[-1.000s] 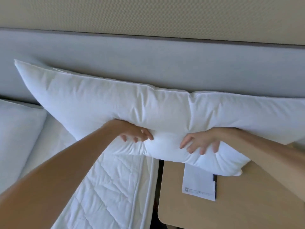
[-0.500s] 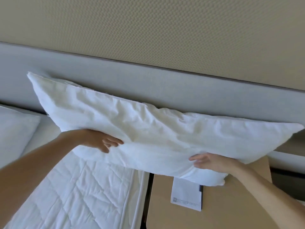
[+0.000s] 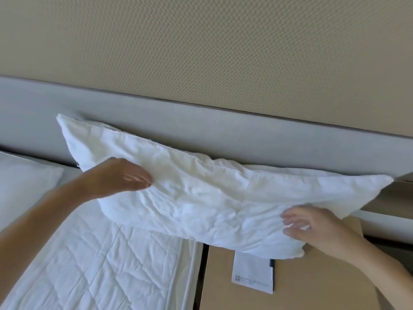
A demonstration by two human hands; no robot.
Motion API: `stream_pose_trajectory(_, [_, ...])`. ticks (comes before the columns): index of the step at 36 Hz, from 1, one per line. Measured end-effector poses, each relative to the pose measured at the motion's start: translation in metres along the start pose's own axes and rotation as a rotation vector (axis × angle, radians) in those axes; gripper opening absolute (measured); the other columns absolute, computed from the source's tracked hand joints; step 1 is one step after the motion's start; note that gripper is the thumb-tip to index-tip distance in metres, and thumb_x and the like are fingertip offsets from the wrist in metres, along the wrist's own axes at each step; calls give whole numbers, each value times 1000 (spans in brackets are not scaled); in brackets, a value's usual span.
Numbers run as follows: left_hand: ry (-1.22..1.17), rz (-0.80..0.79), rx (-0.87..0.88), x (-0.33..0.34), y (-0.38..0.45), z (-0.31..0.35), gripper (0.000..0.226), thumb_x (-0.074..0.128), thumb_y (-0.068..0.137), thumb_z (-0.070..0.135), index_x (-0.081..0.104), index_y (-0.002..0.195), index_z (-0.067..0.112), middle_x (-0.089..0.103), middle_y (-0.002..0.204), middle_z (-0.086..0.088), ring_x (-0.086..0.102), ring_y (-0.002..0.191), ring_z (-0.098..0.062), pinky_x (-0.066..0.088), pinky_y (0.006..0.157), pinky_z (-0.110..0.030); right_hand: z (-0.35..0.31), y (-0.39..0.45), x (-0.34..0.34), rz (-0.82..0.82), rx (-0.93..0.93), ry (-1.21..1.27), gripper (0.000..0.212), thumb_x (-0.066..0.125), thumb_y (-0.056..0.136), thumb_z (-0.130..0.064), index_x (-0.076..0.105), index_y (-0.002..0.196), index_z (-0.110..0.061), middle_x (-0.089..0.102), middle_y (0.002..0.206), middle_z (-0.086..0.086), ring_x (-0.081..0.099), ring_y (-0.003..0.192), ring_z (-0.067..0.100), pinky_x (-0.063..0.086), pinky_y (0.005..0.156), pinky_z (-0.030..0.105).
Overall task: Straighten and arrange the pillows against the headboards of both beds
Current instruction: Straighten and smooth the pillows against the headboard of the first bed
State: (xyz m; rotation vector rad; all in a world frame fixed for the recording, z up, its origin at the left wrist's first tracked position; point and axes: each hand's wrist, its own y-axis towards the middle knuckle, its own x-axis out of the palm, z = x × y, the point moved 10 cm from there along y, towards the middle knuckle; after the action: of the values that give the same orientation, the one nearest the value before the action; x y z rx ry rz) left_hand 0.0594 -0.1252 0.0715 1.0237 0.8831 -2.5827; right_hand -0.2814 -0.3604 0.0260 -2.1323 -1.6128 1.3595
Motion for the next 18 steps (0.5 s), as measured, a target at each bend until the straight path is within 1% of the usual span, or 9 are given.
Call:
stream_pose_trajectory(2, [25, 240, 108, -42, -10, 29, 25, 77, 79, 15, 73, 89, 37, 74, 86, 25, 68, 83, 7, 46, 78, -2, -29, -16, -42, 196, -102, -25, 16, 77, 79, -34, 67, 91, -38, 72, 85, -21, 63, 85, -12, 47, 78, 7])
stream_pose_trajectory(4, [130, 385, 162, -65, -11, 51, 25, 79, 76, 23, 71, 96, 38, 71, 90, 27, 66, 85, 1, 46, 78, -8, -50, -26, -81, 415, -182, -135, 12, 76, 82, -26, 69, 91, -31, 69, 82, -20, 62, 84, -6, 43, 73, 7])
stream_pose_trajectory(6, [322, 404, 180, -67, 1, 67, 37, 79, 75, 35, 67, 110, 38, 66, 104, 26, 63, 98, -9, 49, 85, -27, -64, -26, -102, 542, -224, -260, 22, 76, 81, -30, 68, 102, -28, 65, 95, -16, 58, 90, 1, 44, 80, 21])
stream_pose_trajectory(8, [472, 375, 157, -58, 17, 72, 49, 76, 75, 44, 62, 122, 38, 63, 118, 19, 61, 108, -13, 49, 87, -33, -70, -14, -103, 567, -267, -420, 35, 77, 79, -34, 68, 111, -23, 66, 106, -7, 58, 101, 15, 47, 88, 36])
stream_pose_trajectory(9, [520, 352, 145, -51, 27, 71, 51, 74, 76, 47, 60, 124, 38, 62, 122, 18, 60, 110, -13, 49, 87, -33, -69, -6, -99, 554, -280, -477, 38, 79, 78, -33, 68, 112, -21, 67, 108, -5, 59, 103, 20, 46, 89, 38])
stream_pose_trajectory(11, [544, 308, 124, -38, 44, 67, 43, 73, 76, 47, 62, 117, 40, 64, 120, 17, 62, 108, -14, 52, 86, -36, -65, 9, -88, 537, -271, -548, 30, 79, 79, -31, 71, 105, -21, 69, 102, -5, 61, 97, 22, 44, 81, 36])
stream_pose_trajectory(13, [497, 318, 119, -35, 52, 64, 24, 75, 77, 40, 70, 99, 34, 69, 103, 10, 65, 99, -19, 53, 81, -38, -64, 14, -84, 598, -269, -609, 13, 79, 80, -28, 72, 88, -21, 68, 86, -5, 62, 83, 24, 37, 70, 31])
stream_pose_trajectory(15, [455, 394, 178, -42, 52, 66, 12, 79, 75, 29, 73, 83, 21, 70, 88, 1, 66, 88, -27, 54, 74, -41, -62, 14, -89, 680, -254, -606, 11, 78, 80, -22, 69, 77, -18, 65, 76, -3, 60, 74, 26, 34, 64, 29])
stream_pose_trajectory(18, [417, 554, 310, -60, 41, 71, 13, 80, 72, 20, 72, 75, 10, 66, 74, -5, 65, 72, -32, 53, 63, -44, -64, 2, -110, 827, -233, -475, 11, 75, 83, -18, 67, 76, -14, 66, 75, 0, 62, 74, 29, 41, 61, 30])
